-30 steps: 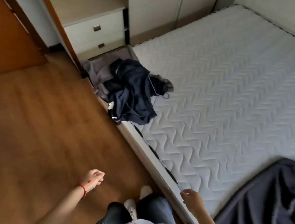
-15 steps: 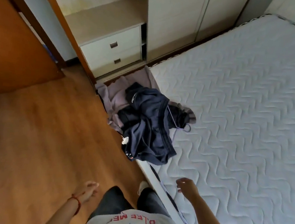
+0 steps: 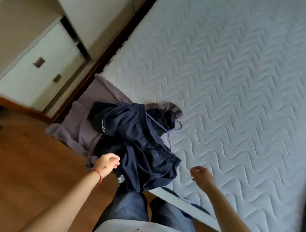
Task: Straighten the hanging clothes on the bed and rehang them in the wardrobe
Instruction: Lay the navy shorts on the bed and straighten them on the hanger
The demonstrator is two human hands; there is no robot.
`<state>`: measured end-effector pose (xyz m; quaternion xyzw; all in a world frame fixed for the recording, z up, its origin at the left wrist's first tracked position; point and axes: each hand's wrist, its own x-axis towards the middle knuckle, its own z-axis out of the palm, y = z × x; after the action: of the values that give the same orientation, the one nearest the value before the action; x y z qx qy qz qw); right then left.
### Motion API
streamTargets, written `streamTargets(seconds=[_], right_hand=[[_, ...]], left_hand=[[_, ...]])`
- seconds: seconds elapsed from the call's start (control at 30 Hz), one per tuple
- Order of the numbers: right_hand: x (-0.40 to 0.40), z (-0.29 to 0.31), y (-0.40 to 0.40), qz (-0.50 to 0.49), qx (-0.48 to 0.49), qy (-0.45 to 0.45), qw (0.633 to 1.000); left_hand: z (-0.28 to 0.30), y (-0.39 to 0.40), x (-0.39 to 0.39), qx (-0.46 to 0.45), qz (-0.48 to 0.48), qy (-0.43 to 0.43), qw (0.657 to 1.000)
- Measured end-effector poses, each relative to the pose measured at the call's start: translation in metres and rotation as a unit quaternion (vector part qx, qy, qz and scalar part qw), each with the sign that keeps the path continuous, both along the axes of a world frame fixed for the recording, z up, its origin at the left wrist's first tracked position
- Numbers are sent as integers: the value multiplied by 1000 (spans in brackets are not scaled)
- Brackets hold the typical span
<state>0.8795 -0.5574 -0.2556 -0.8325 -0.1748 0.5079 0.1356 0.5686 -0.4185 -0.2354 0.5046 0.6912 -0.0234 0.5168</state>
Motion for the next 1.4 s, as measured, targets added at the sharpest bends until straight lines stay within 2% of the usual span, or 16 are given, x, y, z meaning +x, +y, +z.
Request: streamTargets(seconds=[0.1, 0.2, 0.3, 0.37, 0.5, 0.6, 0.67, 0.73, 0.93, 1.07, 1.13, 1.3, 1.4], right_hand=[[-19, -14, 7, -58, -24, -14, 998], [-38, -37, 26, -82, -31, -32, 996], [-49, -65, 48, -89, -31, -48, 994], [-50, -84, 60, -82, -22, -66, 994], [-47, -123, 70, -46, -32, -81, 995], [-50, -144, 68, -6, -51, -93, 994], [-51, -150, 67, 15, -57, -120, 991], [-50, -148, 67, 3, -66, -124, 990], [-60, -137, 52, -64, -90, -38, 993], [-70, -138, 39, -91, -64, -29, 993], [-77, -140, 32, -139, -47, -11, 989], [-95, -125, 17, -215, 9, -4, 977], [-99, -98, 9, -234, 52, -36, 970]], left_hand=[[-6, 71, 11, 19, -116, 9, 993], [-15, 130, 24, 104, -211, 37, 971], [-32, 172, 41, 248, -295, 31, 922], [-51, 191, 54, 305, -340, 35, 889], [-94, 220, 76, 299, -393, 89, 865], [-126, 231, 84, 209, -411, 135, 877], [-138, 233, 86, 144, -389, 132, 900], [-143, 234, 87, 127, -357, 122, 917], [-131, 239, 101, 124, -272, 82, 951], [-118, 237, 110, 179, -303, 58, 934], [-111, 235, 114, 206, -306, 25, 929], [-87, 224, 115, 245, -279, -40, 928], [-61, 212, 115, 259, -254, -73, 929]])
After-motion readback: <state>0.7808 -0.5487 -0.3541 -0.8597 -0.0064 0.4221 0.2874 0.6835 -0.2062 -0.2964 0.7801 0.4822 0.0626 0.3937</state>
